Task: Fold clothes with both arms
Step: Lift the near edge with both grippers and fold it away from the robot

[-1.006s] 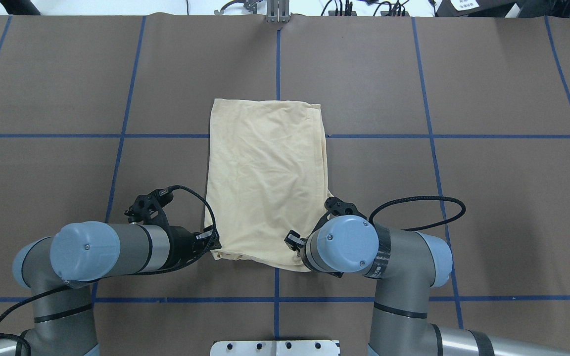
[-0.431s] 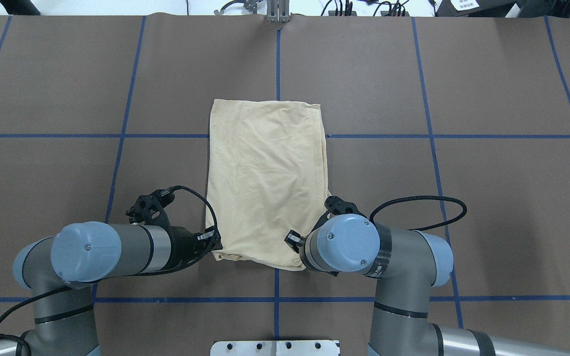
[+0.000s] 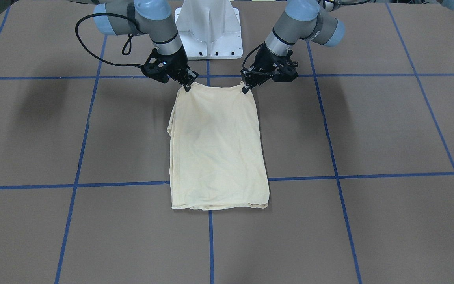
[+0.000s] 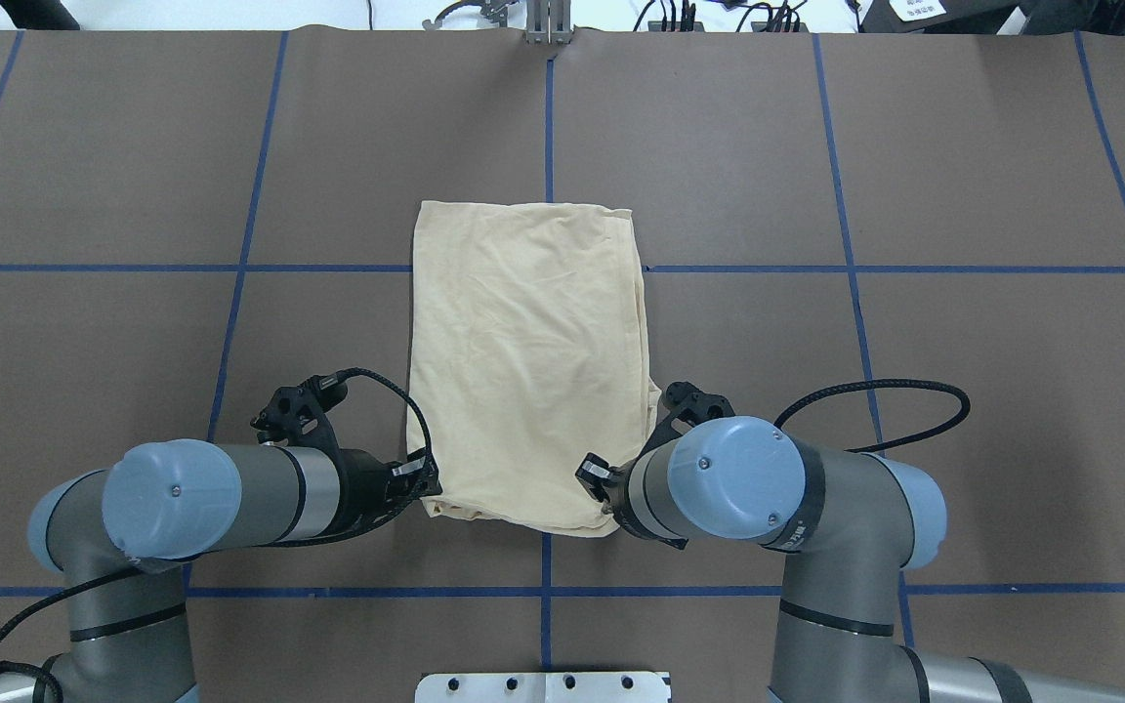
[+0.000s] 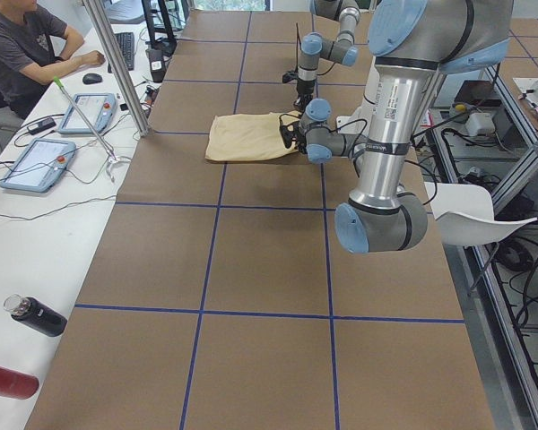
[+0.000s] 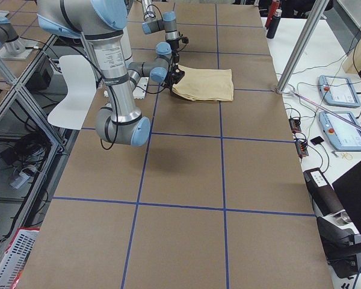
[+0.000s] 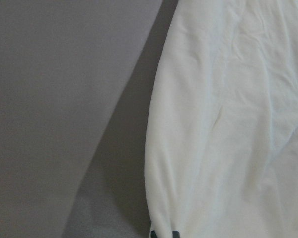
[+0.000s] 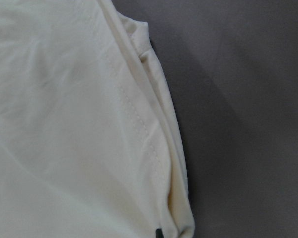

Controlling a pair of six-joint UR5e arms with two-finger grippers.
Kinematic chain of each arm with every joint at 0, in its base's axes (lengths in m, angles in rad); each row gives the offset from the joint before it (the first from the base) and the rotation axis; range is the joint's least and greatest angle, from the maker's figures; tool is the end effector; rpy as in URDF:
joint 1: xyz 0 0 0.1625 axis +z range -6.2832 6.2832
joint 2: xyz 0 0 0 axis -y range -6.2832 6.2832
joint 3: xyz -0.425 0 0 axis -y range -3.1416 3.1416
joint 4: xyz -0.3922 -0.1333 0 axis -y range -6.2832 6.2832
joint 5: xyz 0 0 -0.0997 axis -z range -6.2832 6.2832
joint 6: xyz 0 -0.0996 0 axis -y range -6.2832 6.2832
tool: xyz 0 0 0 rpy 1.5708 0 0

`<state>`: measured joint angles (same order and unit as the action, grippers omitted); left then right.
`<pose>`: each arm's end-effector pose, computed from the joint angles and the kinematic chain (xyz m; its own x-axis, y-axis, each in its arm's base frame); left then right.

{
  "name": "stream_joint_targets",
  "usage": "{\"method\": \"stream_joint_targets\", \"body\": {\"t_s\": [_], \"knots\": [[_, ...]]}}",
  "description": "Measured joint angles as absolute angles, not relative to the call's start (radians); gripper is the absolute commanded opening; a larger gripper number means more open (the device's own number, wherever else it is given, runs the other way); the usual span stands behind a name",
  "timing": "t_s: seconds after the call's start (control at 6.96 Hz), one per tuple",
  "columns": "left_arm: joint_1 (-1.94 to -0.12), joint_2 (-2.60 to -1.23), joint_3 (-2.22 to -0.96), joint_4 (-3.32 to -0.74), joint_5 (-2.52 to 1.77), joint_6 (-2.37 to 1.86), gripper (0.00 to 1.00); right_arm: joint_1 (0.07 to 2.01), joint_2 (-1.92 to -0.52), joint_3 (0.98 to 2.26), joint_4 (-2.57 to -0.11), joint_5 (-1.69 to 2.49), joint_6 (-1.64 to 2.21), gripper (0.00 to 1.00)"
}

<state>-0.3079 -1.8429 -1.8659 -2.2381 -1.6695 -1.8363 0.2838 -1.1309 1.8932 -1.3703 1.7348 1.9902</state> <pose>0.5072 -0.2909 0.2997 0.2476 -0.3527 -0.9024 0.2880 0.9161 -0.2791 -0.5454 -0.2810 0.2505 0.4407 0.5470 0.7117 -0.3581 0.8342 -0.4194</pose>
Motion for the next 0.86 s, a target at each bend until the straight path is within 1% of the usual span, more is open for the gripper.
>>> {"method": "stream_joint_targets", "body": {"t_s": [0.43,0.86], "knots": [[-0.244,-1.841,-1.877,-2.238,-1.667,-1.836,0.00,0.285,-1.165,1.924,-1.369,1.795,1.989,0.00],[-0.189,-1.838,-1.921,-2.236,-1.673,-1.836,0.00,0.292,-1.198,1.951,-1.366,1.884,1.974,0.00]]}}
